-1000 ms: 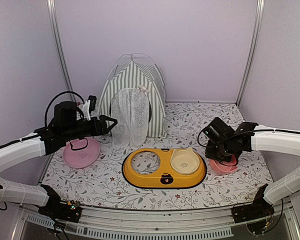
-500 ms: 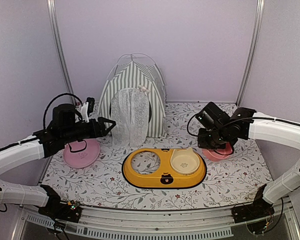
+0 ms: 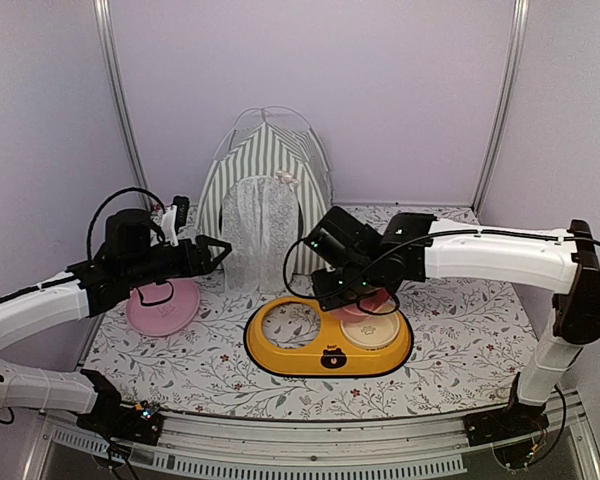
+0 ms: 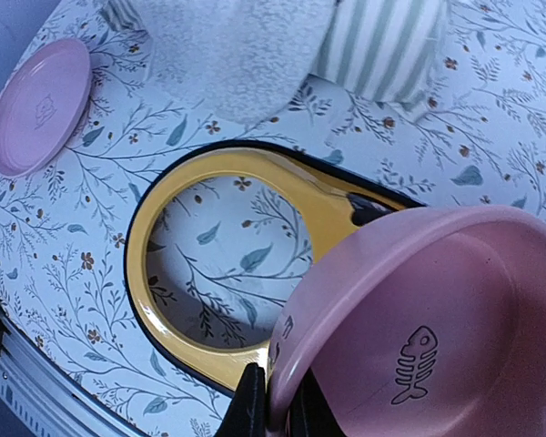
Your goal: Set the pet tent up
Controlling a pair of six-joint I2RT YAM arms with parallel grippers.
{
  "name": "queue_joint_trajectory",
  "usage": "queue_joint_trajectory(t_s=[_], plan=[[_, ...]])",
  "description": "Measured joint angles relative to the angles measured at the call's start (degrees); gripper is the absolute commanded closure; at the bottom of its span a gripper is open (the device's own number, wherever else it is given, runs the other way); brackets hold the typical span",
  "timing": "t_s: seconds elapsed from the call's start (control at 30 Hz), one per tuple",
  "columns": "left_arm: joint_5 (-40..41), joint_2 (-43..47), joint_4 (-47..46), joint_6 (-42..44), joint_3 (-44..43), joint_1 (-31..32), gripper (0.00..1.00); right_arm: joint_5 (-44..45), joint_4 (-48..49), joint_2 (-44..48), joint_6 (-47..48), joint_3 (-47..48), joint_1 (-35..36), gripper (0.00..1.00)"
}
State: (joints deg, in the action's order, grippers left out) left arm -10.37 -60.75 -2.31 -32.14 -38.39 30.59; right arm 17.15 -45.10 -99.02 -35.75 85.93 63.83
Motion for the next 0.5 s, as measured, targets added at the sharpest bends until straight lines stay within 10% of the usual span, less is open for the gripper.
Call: queue_joint_trajectory(t_s=[0.5], plan=[[4.63, 7.39, 4.07, -0.02, 4.15, -5.92, 0.22, -7.19, 4.44, -22.71, 13.92, 17.81, 4.46, 1.0]])
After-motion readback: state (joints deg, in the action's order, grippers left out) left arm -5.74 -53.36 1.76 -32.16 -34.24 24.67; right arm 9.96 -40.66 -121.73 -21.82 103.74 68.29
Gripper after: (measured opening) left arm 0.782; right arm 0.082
